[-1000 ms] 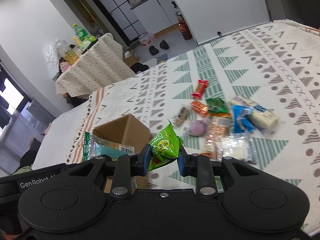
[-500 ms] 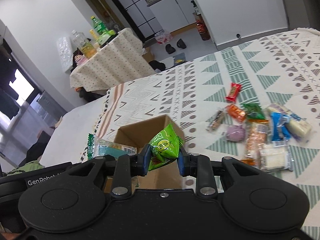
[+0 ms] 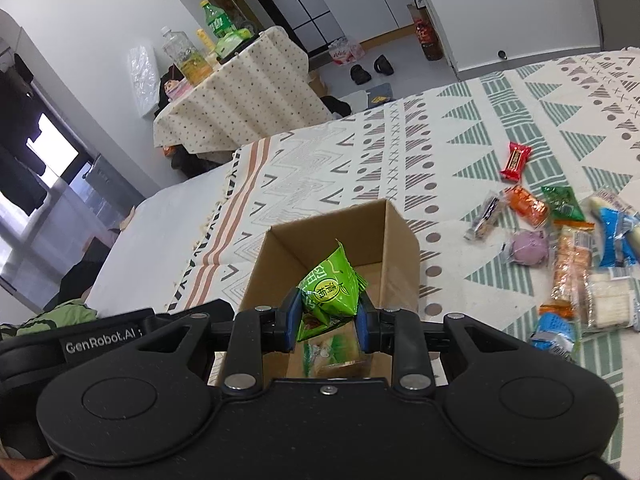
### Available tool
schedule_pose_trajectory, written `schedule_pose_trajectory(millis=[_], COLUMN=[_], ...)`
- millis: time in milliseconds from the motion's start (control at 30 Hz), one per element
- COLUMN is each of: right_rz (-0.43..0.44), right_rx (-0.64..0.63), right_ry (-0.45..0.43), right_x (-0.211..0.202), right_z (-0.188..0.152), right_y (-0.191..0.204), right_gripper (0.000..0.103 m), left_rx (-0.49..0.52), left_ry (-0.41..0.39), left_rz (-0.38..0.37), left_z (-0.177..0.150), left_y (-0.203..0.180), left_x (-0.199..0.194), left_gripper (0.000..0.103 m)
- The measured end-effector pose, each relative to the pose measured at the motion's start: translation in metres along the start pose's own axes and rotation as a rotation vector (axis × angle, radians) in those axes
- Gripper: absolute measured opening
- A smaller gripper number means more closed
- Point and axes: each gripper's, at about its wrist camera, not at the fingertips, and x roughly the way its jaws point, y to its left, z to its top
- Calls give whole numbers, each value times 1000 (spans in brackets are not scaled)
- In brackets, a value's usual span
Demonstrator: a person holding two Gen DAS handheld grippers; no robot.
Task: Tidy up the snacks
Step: 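Carry green packets into the cardboard box with both tools and release, then withdraw both tools from the box back toward the snack pile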
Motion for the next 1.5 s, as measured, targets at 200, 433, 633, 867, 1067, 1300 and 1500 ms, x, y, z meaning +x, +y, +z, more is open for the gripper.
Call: schedule_pose_trajectory(millis=[200,433,633,867,1067,1300,1500], right_rz=[9,-36,-104,-133,-148,-159,-171], right_rx=[13,51,30,27,21,40,46], right_ry=[29,3,-44,-53,-64,-78,-87], right_x=[4,-9,-27,-46,-66,-88,-105], right_z=[-2,-1,-4,-3,-3,-2,-2], right_y=[-2,-19,-37,-65,-89,-118,-139], right_gripper=[37,76,96,103,103,103,103], left_rx=[6,-10,16,62,79,150,163], left_ry=[-10,7,16,49,95,99,118], left_rz=[65,80,91,58,20,-4,-19], left_z=[-1,-6,-14,-24,-33,-46,-56], left_y=[-1,-6,-23,-54,-76,-110,-132], left_x=[-1,1,5,8,11,11,14], left_gripper=[69,83,83,83,89,103,103])
